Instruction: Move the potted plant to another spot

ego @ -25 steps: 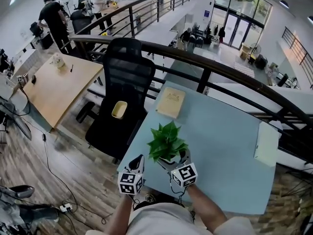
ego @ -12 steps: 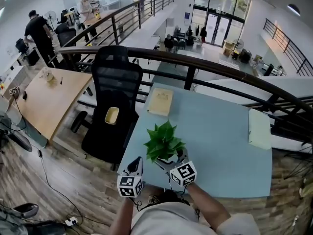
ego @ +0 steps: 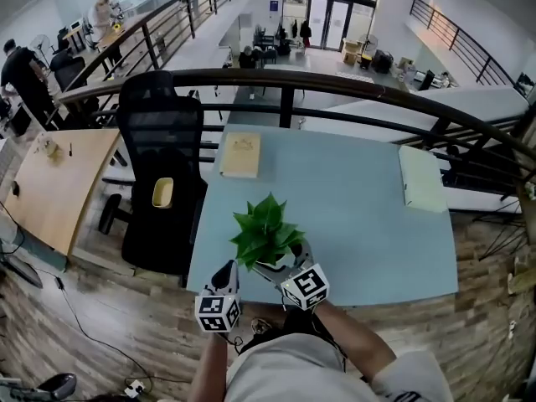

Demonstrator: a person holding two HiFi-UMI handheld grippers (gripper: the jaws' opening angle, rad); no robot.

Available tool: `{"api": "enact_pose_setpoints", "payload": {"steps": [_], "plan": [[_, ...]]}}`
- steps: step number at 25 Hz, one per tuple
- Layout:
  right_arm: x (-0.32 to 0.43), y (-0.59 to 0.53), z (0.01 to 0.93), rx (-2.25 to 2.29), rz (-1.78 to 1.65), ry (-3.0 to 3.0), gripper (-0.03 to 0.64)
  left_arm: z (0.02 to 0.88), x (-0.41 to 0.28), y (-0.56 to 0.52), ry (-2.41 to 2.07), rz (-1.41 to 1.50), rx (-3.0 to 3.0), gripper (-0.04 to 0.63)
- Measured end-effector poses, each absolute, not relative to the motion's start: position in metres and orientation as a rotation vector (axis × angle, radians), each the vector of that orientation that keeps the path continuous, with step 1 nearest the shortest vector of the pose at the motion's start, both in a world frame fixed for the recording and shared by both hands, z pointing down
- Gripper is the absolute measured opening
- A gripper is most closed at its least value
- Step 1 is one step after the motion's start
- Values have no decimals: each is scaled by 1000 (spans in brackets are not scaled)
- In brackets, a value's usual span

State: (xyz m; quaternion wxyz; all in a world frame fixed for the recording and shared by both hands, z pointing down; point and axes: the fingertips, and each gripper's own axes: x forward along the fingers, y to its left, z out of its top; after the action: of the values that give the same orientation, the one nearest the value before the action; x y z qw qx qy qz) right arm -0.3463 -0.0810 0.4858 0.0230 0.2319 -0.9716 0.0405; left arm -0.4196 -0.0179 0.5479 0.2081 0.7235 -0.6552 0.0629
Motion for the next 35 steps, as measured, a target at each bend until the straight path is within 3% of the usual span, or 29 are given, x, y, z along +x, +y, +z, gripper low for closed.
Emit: {"api": "enact_pose_setpoints", "payload": {"steps": [8,35], "plan": [[-309,-103,477,816,109,-3015,509,542,-393,-53,-1795,198,2079,11],[-82,-145,467,1432,67,-2797,509,536,-186,-131,-1337,329,2451,11]]}}
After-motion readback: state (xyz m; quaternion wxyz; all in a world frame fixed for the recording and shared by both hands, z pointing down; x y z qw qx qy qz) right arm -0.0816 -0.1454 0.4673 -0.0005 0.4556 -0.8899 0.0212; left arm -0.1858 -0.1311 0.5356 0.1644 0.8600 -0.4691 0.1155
